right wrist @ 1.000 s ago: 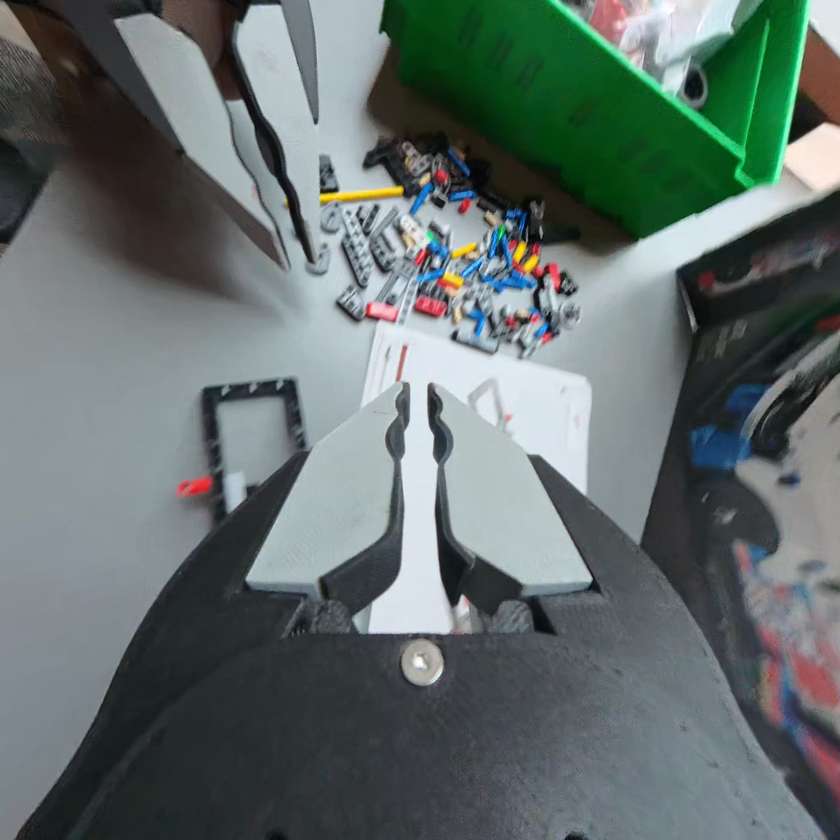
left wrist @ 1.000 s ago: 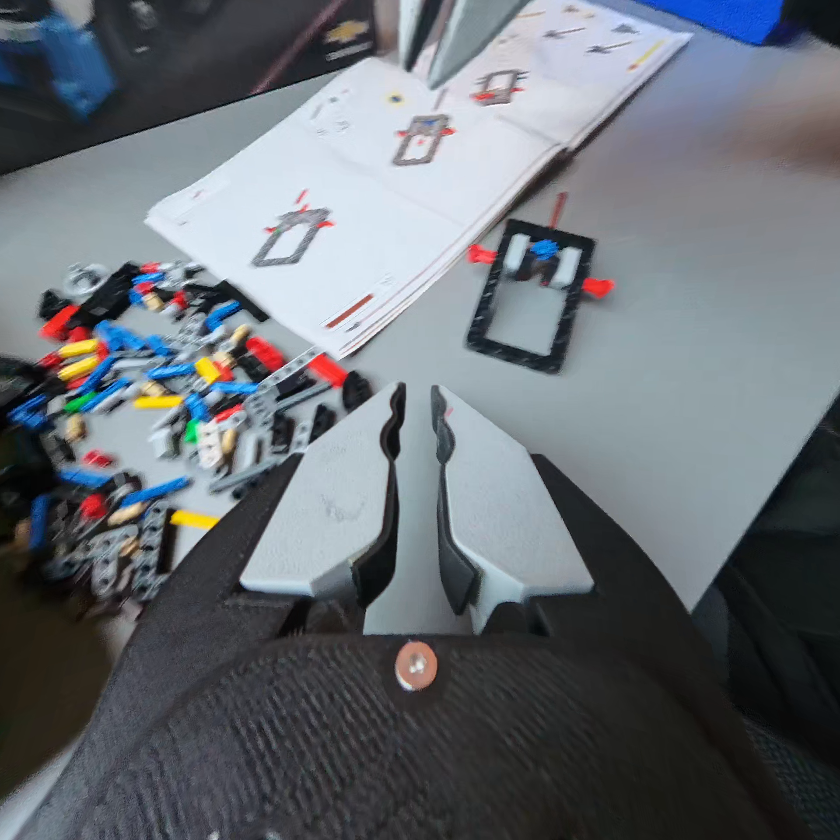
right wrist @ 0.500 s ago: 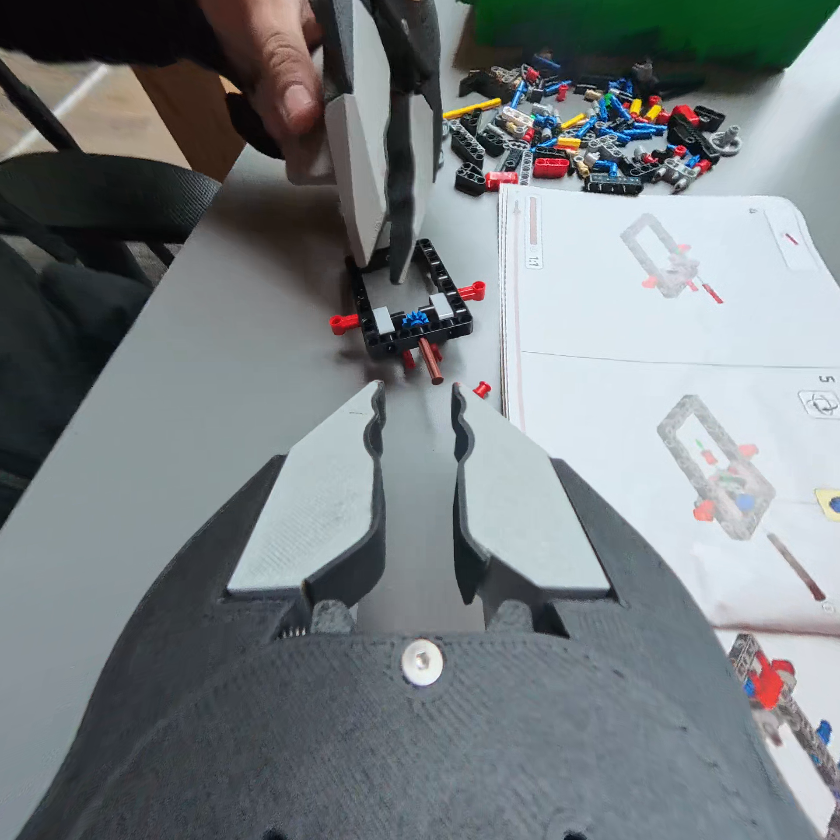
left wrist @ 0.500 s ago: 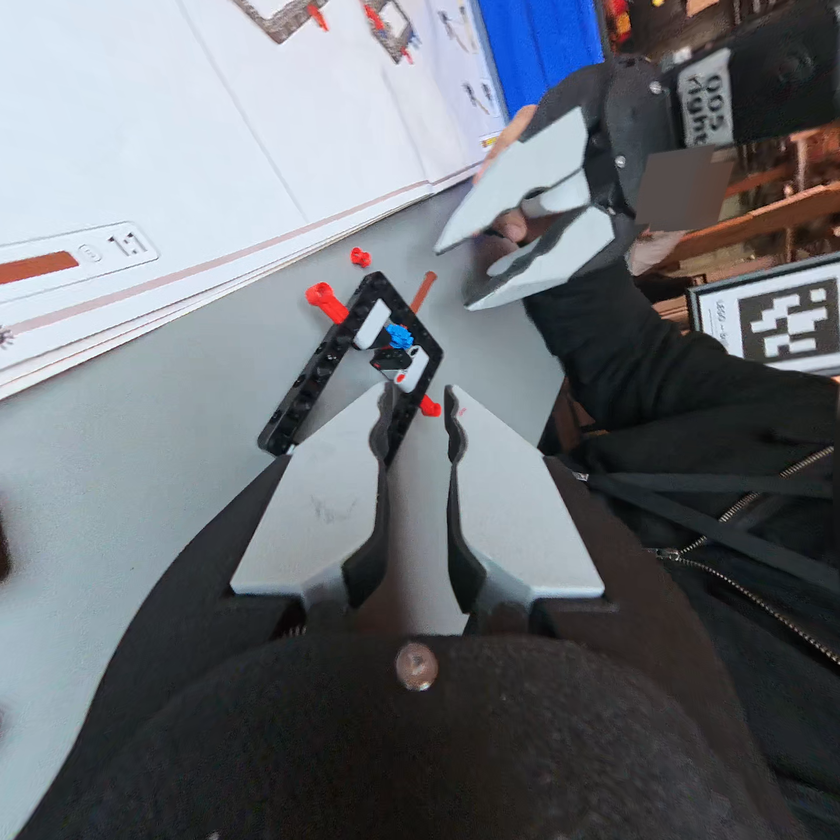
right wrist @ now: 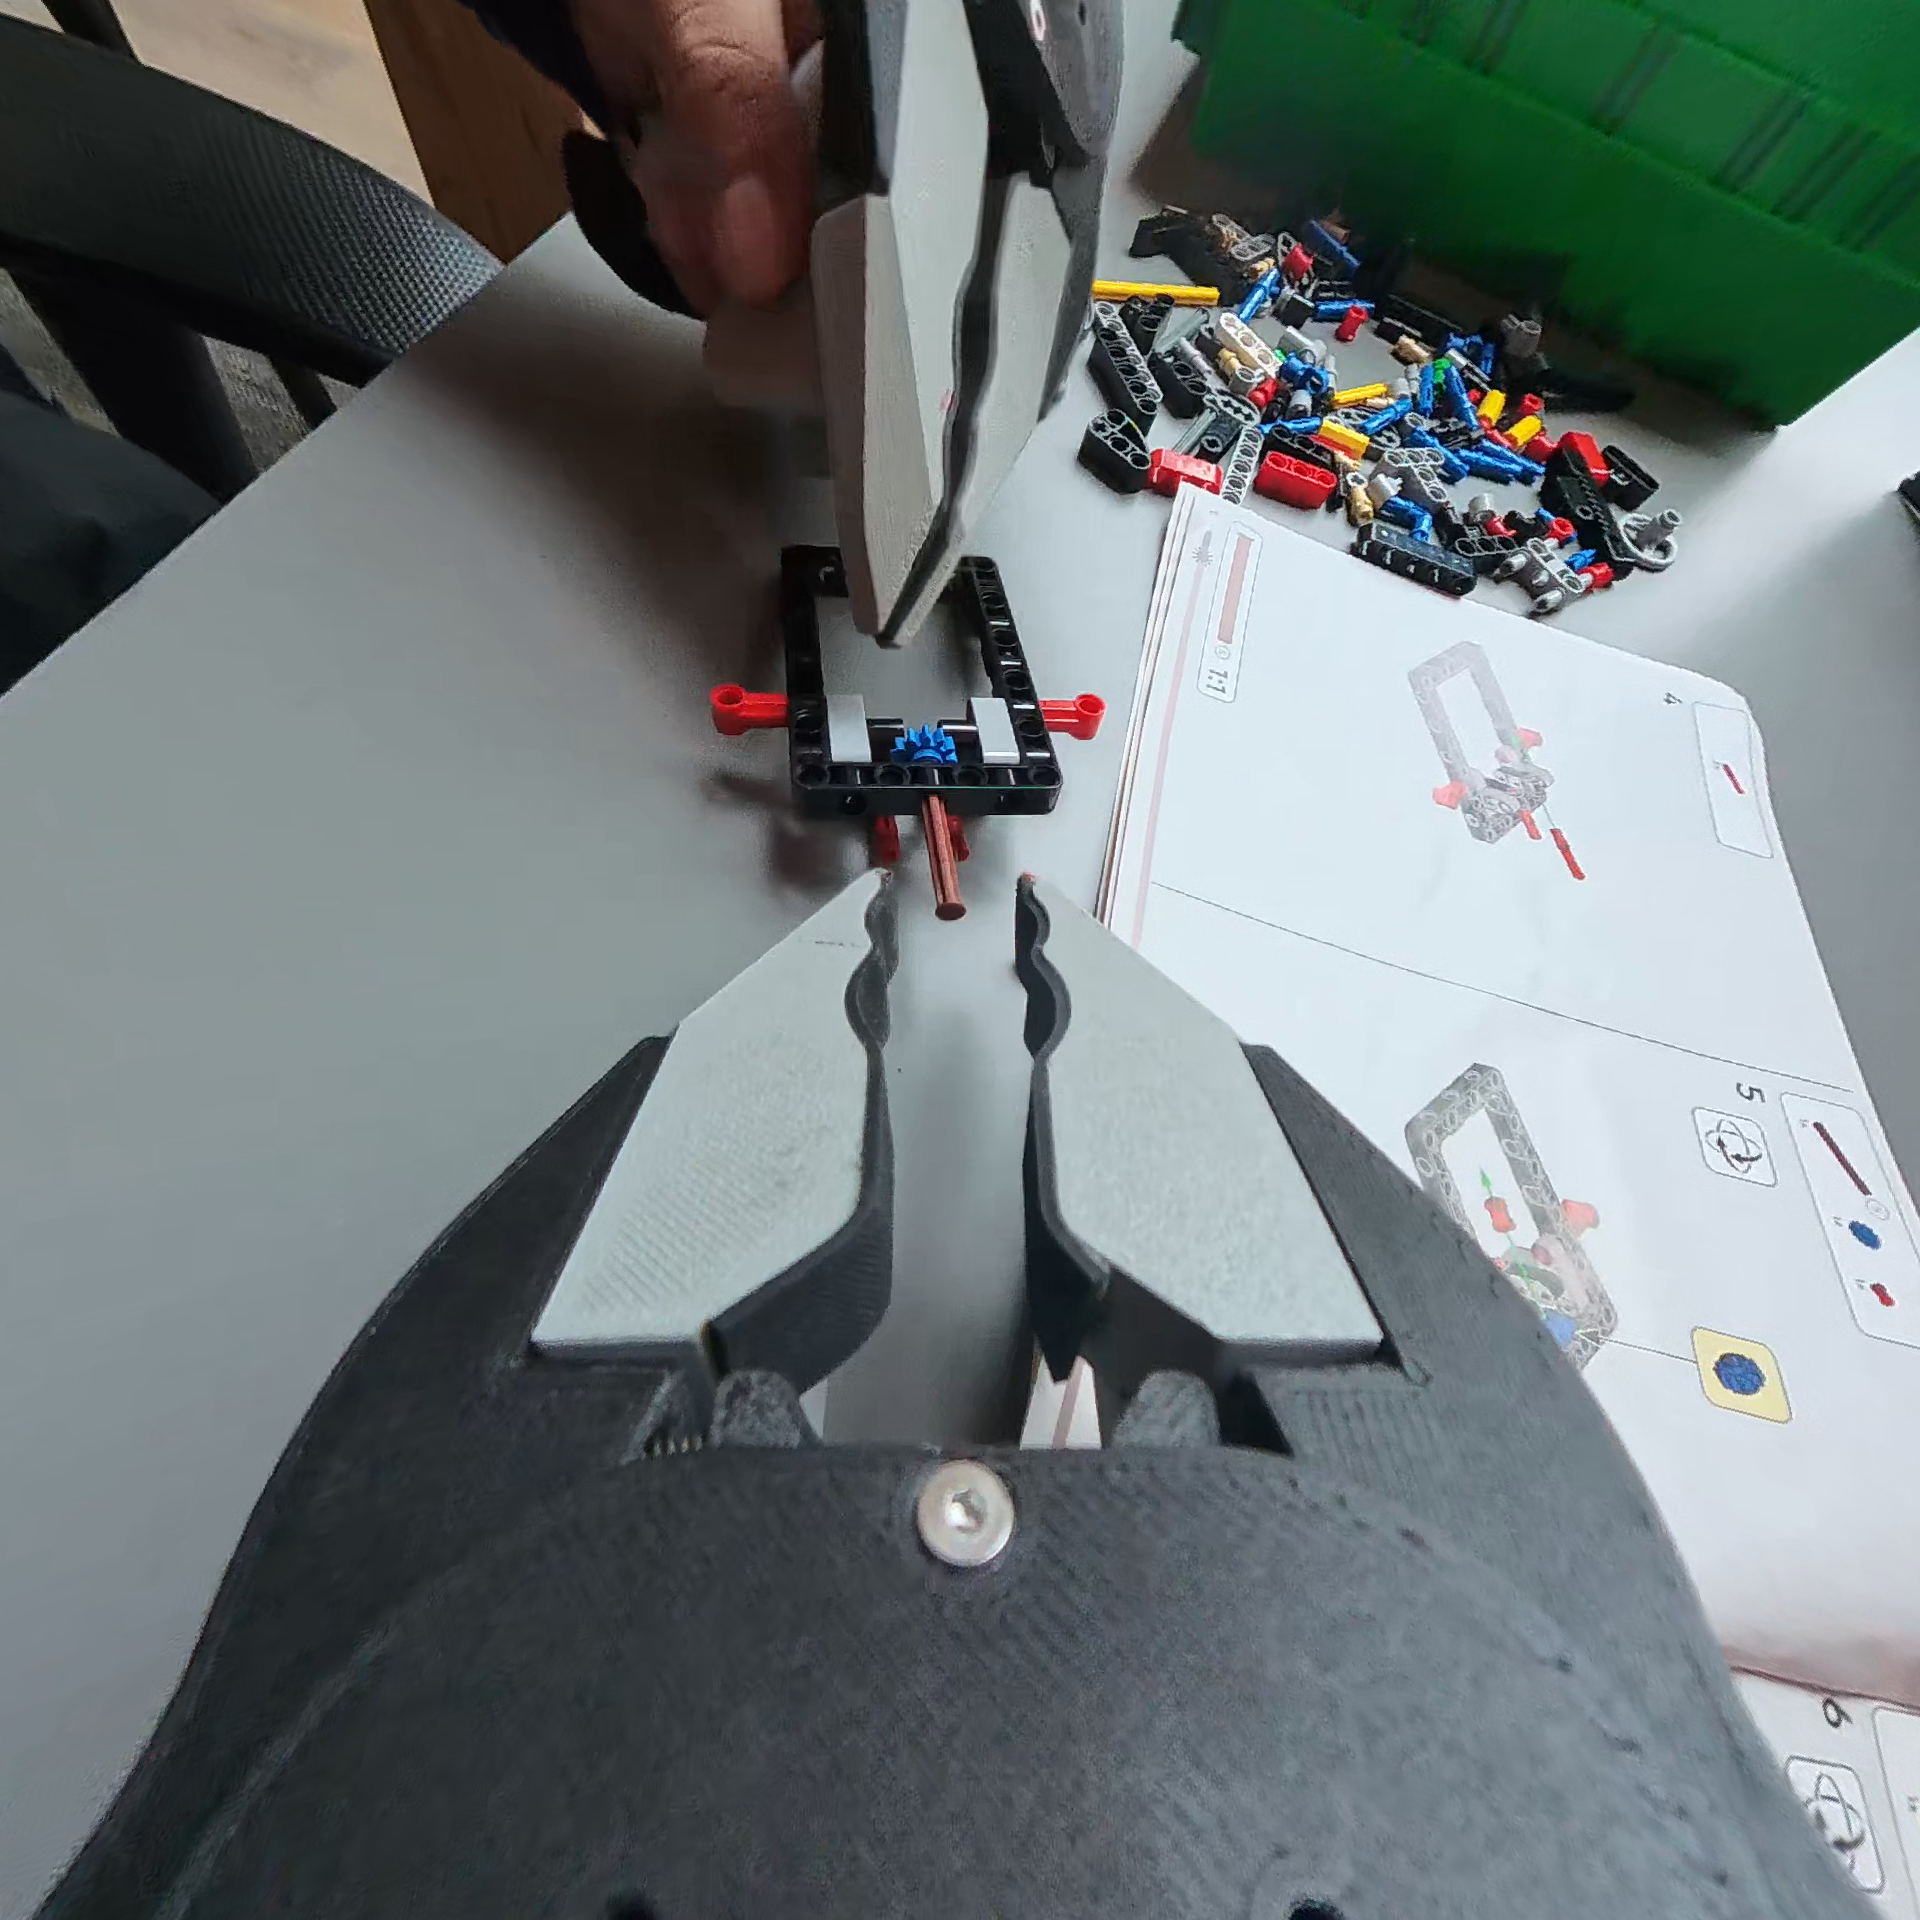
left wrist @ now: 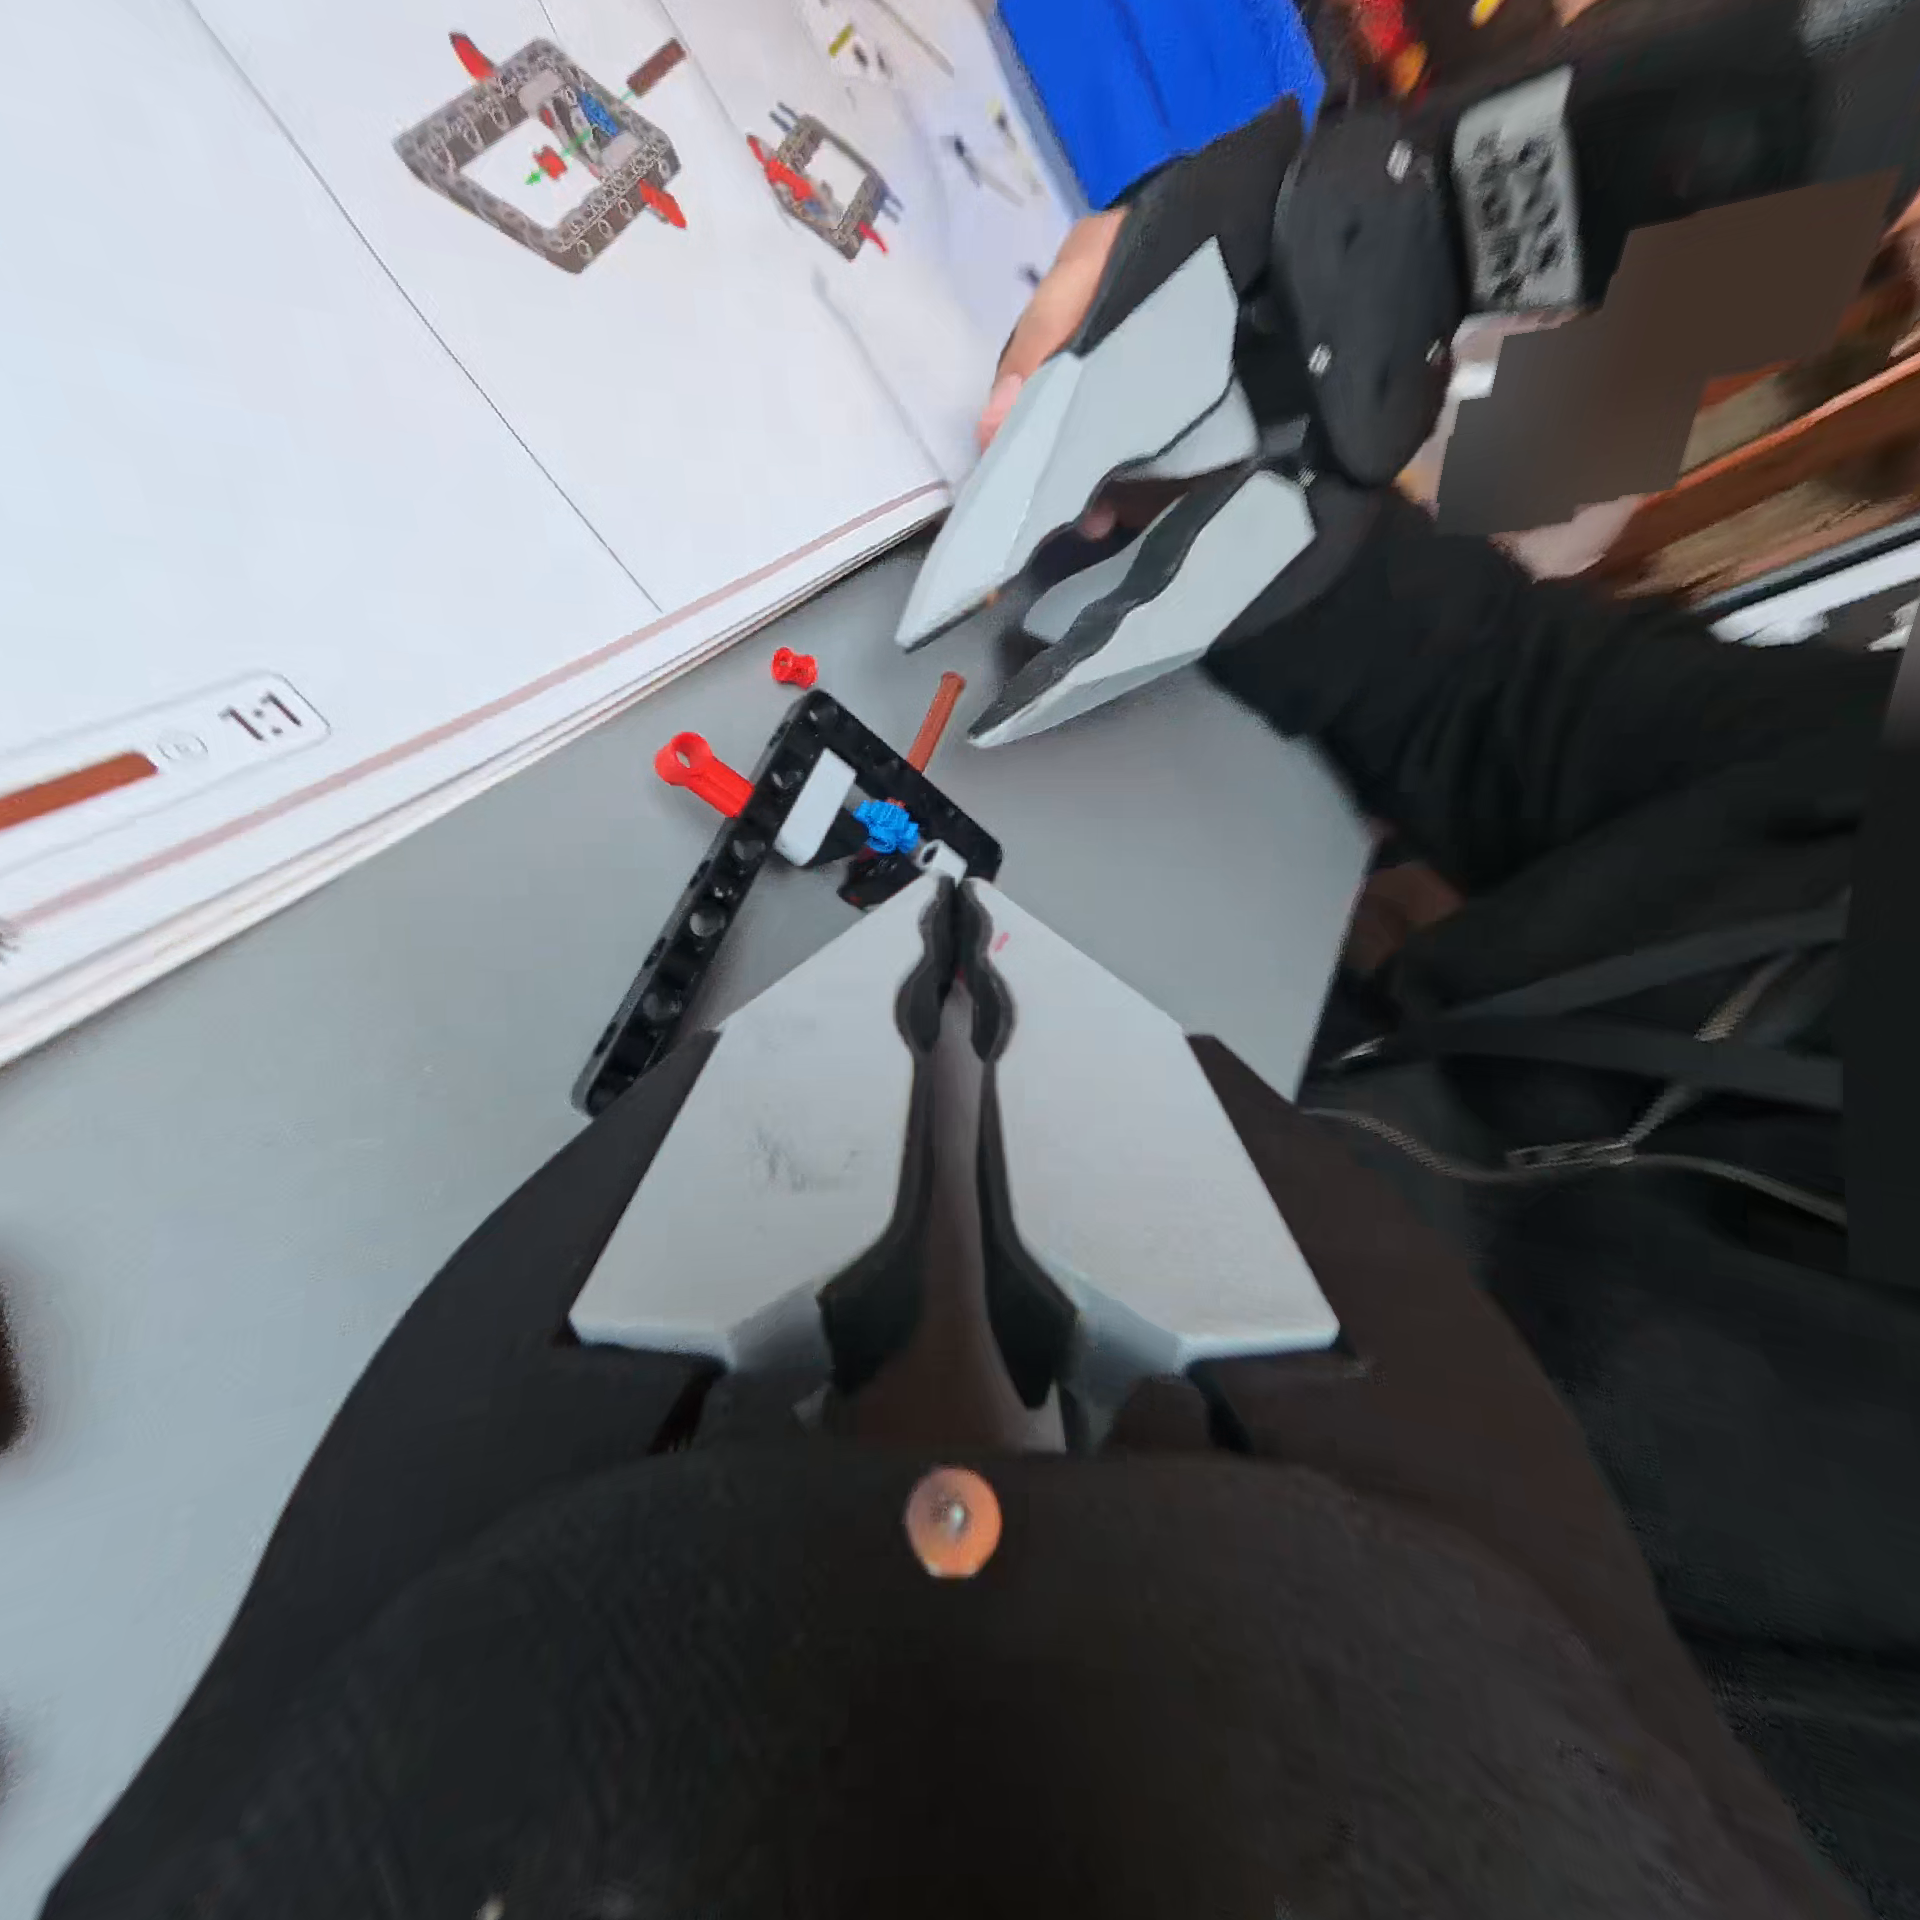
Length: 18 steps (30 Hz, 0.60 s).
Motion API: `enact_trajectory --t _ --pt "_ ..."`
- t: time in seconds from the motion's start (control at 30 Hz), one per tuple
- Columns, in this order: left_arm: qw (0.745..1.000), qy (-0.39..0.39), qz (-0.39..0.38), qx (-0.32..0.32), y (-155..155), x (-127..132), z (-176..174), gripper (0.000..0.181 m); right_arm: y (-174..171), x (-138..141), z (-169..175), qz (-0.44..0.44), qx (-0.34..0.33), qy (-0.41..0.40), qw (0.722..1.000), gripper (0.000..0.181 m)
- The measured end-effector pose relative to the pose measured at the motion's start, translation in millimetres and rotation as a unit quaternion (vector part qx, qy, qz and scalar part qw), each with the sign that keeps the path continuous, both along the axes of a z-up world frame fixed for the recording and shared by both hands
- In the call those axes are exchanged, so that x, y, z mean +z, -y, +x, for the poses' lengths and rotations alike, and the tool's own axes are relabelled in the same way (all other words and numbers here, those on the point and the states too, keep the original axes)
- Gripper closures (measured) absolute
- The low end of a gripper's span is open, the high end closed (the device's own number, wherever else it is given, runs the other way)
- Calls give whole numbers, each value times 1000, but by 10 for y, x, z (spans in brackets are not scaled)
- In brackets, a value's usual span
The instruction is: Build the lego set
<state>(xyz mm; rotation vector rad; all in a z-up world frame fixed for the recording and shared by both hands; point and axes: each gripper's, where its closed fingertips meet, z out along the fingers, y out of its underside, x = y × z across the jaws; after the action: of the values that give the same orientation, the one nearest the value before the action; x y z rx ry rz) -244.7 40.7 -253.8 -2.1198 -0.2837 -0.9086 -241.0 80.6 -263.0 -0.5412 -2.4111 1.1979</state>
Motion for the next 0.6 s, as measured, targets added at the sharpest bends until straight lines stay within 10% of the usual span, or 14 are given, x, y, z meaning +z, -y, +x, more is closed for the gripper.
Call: enact_trajectory --t 0.2,0.6 --pt "956 -287 9 -58 -12 -171 -113 181 12 -20 11 -1 10 8 1000 165" --pt "949 -298 63 -83 -122 -70 -37 175 16 -18 11 -14 18 26 999 166"
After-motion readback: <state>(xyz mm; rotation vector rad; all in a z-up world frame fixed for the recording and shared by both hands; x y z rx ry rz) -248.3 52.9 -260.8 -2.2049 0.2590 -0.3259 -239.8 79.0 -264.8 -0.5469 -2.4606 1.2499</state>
